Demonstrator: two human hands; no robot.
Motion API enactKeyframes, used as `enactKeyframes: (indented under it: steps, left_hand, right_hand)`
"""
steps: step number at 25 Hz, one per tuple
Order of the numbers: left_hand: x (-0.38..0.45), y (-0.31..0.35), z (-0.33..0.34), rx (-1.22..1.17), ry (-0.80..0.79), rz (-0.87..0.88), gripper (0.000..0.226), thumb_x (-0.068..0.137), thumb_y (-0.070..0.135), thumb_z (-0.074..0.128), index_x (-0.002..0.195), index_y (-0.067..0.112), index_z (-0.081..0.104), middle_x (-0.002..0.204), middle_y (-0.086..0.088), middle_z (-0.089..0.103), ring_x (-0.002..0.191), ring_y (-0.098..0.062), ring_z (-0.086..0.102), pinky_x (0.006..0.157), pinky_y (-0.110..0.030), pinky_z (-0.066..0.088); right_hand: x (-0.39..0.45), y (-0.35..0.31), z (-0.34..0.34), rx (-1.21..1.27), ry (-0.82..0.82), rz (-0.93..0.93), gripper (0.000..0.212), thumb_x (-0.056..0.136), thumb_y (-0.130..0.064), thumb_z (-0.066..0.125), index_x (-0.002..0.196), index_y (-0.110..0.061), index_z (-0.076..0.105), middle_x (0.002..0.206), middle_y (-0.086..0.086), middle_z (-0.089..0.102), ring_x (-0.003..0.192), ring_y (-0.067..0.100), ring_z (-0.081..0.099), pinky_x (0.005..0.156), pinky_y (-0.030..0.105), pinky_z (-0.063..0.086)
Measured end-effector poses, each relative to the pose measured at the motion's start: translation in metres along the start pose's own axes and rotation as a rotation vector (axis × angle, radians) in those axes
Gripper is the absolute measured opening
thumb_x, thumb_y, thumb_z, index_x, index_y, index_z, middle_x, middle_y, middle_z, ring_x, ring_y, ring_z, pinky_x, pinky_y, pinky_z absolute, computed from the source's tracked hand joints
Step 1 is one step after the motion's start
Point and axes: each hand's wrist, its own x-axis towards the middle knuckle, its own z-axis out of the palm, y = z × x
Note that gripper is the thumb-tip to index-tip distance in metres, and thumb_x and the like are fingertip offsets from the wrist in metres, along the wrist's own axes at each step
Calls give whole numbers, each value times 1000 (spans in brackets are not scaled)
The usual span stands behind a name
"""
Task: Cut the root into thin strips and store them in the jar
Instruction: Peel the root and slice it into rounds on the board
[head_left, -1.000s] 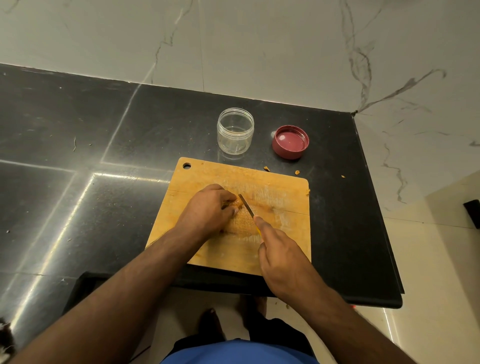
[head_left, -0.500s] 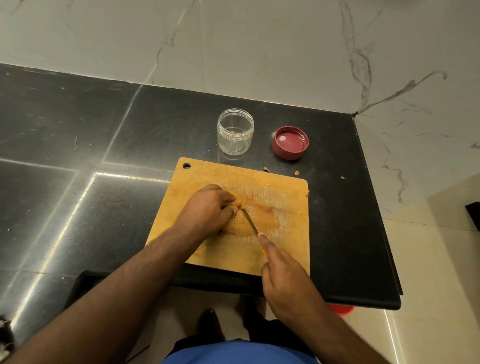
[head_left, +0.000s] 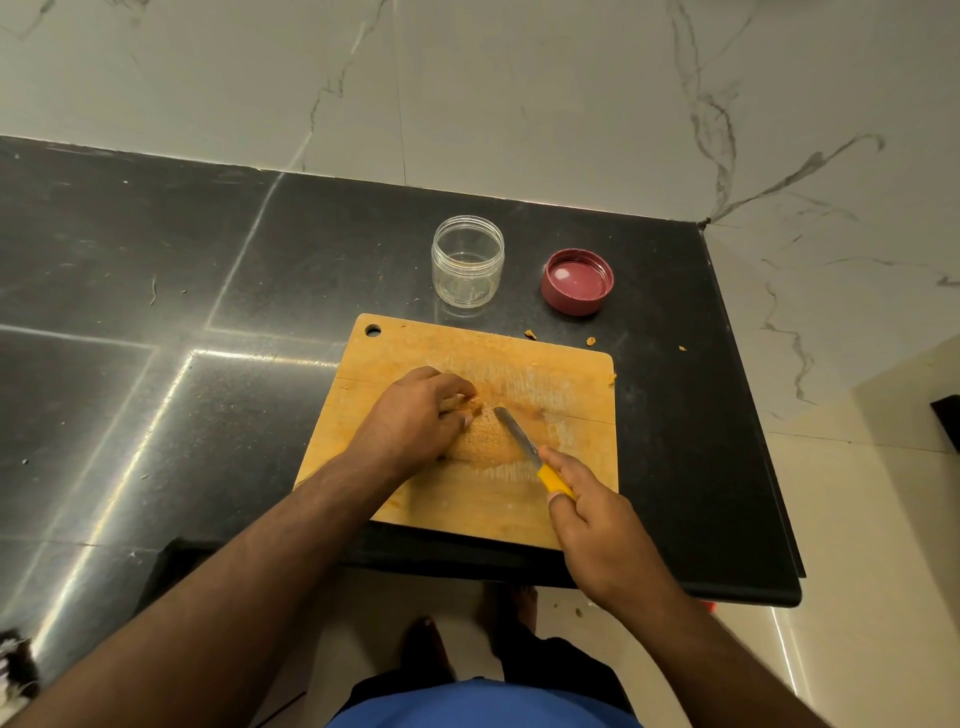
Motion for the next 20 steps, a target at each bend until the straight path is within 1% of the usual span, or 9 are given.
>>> enactKeyframes:
  steps: [2, 4, 7, 8, 10, 13, 16, 18, 20]
  left_hand:
    - [0, 1, 0, 15, -16, 17, 39, 97, 30, 64, 135, 34, 60, 135, 6, 55, 121, -15, 53, 92, -25, 46]
    - [1, 1, -1, 52, -37, 29, 40, 98, 31, 62, 137, 36, 58, 136, 5, 54, 121, -16, 52, 95, -27, 48]
    - [1, 3, -3, 99, -73, 69, 41, 100, 29, 59, 138, 41, 56, 134, 5, 52, 120, -15, 51, 93, -25, 47]
    - [1, 5, -3, 127, -93, 99, 42, 101, 26, 58, 139, 43, 55, 135, 5, 50, 121, -15, 50, 95, -26, 47]
    - [1, 10, -3, 201, -133, 159, 46, 102, 21, 55, 140, 46, 52, 140, 5, 46, 124, -16, 47, 101, -30, 47]
    - [1, 15, -4, 290, -178, 195, 50, 103, 20, 53, 141, 52, 48, 141, 5, 44, 120, -17, 45, 101, -34, 47]
    - [1, 16, -4, 341, -193, 193, 49, 103, 24, 51, 143, 52, 44, 138, 3, 43, 116, -18, 44, 99, -33, 47]
    - [3, 16, -3, 346, -185, 176, 47, 104, 27, 50, 144, 50, 43, 138, 2, 42, 118, -19, 44, 101, -35, 47]
    - [3, 15, -2, 321, -175, 164, 46, 104, 26, 49, 144, 46, 45, 138, 2, 43, 120, -20, 45, 103, -35, 46]
  right_hand:
    - [-5, 6, 1, -1, -30, -9, 46, 105, -20, 39, 148, -35, 37, 116, -6, 60, 67, -8, 55, 56, 12, 39]
    - [-8, 10, 0, 67, -65, 10, 45, 104, -18, 40, 141, -43, 40, 103, -8, 58, 61, -2, 52, 55, 14, 37]
    - [-3, 14, -11, 506, -90, 246, 45, 102, -8, 39, 132, -37, 54, 78, 4, 53, 46, 6, 35, 41, 21, 30]
    - [-2, 14, -15, 560, -83, 280, 46, 101, -6, 39, 132, -37, 54, 74, 5, 51, 44, 8, 33, 39, 22, 28]
    - [0, 17, -17, 425, -69, 238, 47, 101, -10, 41, 136, -39, 52, 76, 0, 53, 47, 5, 37, 42, 22, 31]
    - [3, 9, -15, 75, -42, 75, 46, 103, -20, 42, 144, -42, 44, 99, -20, 55, 70, 2, 54, 58, 16, 41]
    - [1, 2, -16, -200, -27, -51, 48, 104, -27, 39, 150, -41, 32, 124, -17, 55, 87, 0, 55, 69, 16, 46]
    - [-3, 6, -18, -341, -12, -125, 51, 104, -30, 37, 152, -42, 26, 119, -16, 53, 91, 2, 55, 76, 21, 50]
    - [-8, 10, -19, -344, 1, -148, 50, 103, -28, 38, 150, -42, 29, 109, -17, 52, 83, 4, 56, 71, 24, 51]
